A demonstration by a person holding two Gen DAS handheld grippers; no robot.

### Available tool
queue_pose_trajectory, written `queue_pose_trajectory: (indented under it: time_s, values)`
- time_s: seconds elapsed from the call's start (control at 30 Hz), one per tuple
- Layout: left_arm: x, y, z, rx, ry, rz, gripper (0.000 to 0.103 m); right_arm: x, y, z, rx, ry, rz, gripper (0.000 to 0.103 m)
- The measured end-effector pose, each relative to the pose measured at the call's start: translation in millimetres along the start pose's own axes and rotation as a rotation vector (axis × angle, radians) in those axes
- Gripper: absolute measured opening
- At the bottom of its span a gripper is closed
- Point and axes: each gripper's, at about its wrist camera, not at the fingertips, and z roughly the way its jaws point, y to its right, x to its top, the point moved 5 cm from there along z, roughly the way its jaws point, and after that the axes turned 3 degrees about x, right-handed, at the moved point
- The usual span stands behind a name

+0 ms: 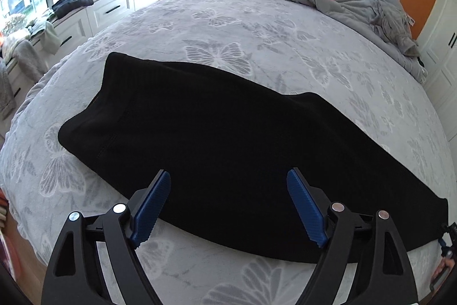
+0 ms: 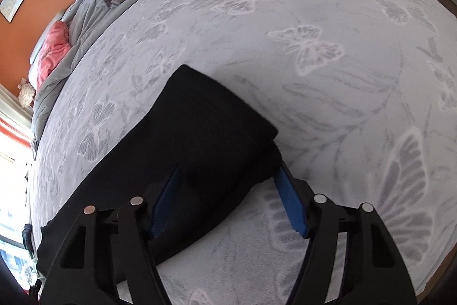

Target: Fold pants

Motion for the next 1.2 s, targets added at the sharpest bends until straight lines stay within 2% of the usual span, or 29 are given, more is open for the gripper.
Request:
queue_pose_trajectory:
  time_s: [0.03,0.1,0.13,0.17,0.3,0.4,0.5,0.67,0.77,0.83,0.93,1.0,1.07,1.1,1.13,1.17,1.2]
  values:
    - [0,2,2,0.006,-0.002,0.007,0.081,-1,-2,1,0.009,-0.003,0.002,0.061]
    - [-2,1,6,0.014,-0.009,0.006,0.081,-1,-2,3,-0.003,-0.002,-0.003,0.037]
    - [-3,0,8,0.016,-0.015,0.005,0.081,0,-2,3,0.020,0.004,0.011,0.019]
    - [-4,-1,10,0.017,-0.022,0.002,0.081,1,-3,2,0.046,0.015,0.038,0.016]
    - [-7,-13,12,0.014,-0.043,-0.006,0.081,7,-31,-21,0.048,0.118,0.002,0.014]
    - [-6,-28,8,0.031,-0.033,-0.022,0.081,5,-76,-41,0.150,0.166,-0.045,0.014]
    - [-5,-46,6,0.035,-0.035,-0.061,0.081,-11,-138,-56,0.283,0.159,-0.120,0.014]
    - [-3,-69,0,0.042,-0.031,-0.104,0.081,-71,-260,-66,0.454,0.089,-0.335,0.014]
    - [-1,-80,-3,0.038,-0.031,-0.128,0.081,-126,-325,-59,0.492,0.014,-0.501,0.014]
    - [-1,-88,-6,0.029,-0.028,-0.142,0.081,-166,-355,-47,0.498,-0.044,-0.592,0.014]
    - [-1,-98,-10,0.028,-0.020,-0.147,0.081,-228,-379,-7,0.466,-0.212,-0.711,0.022]
    - [-2,-104,-10,0.033,-0.024,-0.140,0.081,-261,-377,18,0.364,-0.302,-0.771,0.022]
    - [-2,-109,-9,0.029,-0.041,-0.139,0.081,-271,-374,13,0.342,-0.288,-0.810,0.022]
    - [-3,-113,-9,0.028,-0.047,-0.145,0.081,-267,-374,2,0.369,-0.288,-0.796,0.023]
    - [-3,-116,-10,0.025,-0.050,-0.153,0.081,-259,-372,-11,0.427,-0.303,-0.748,0.028]
    - [-3,-119,-11,0.017,-0.051,-0.160,0.081,-245,-367,-23,0.509,-0.314,-0.686,0.059]
    - [-3,-122,-12,0.005,-0.052,-0.166,0.081,-229,-360,-36,0.571,-0.296,-0.623,0.079]
